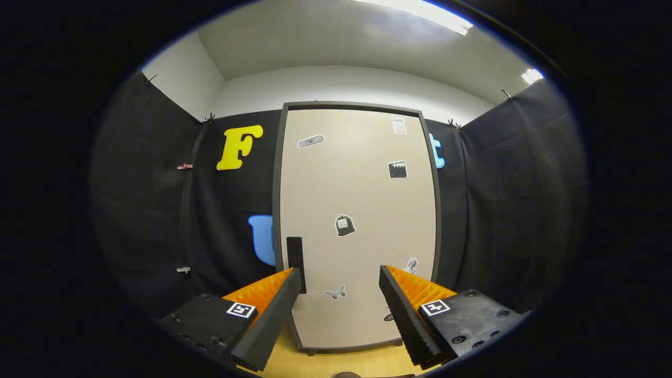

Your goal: Open the shoe cabinet door, grab the shoes and put them into the shoe cabinet, then close the shoe cabinet door.

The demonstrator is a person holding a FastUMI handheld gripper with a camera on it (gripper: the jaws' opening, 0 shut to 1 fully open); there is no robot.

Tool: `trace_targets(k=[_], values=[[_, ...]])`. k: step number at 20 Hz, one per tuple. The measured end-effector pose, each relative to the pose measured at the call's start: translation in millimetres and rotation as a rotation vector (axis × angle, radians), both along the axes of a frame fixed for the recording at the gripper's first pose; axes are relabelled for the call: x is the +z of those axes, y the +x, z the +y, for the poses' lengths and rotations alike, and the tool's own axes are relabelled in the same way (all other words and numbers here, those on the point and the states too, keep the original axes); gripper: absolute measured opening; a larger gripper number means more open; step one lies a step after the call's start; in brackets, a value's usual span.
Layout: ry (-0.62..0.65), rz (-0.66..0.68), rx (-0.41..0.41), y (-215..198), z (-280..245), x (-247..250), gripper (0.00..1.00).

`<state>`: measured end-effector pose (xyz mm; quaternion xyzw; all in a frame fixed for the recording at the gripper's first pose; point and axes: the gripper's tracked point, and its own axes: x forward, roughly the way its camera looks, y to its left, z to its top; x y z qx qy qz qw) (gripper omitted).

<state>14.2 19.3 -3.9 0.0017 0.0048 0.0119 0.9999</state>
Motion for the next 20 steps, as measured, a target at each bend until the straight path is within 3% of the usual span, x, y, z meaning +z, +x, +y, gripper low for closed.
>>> trace_targets(k=[10,20], values=[[0.034,0.062,0.068,57,46,-35,0.98],[0.048,0.116,0.057,139,71,-79,0.97]])
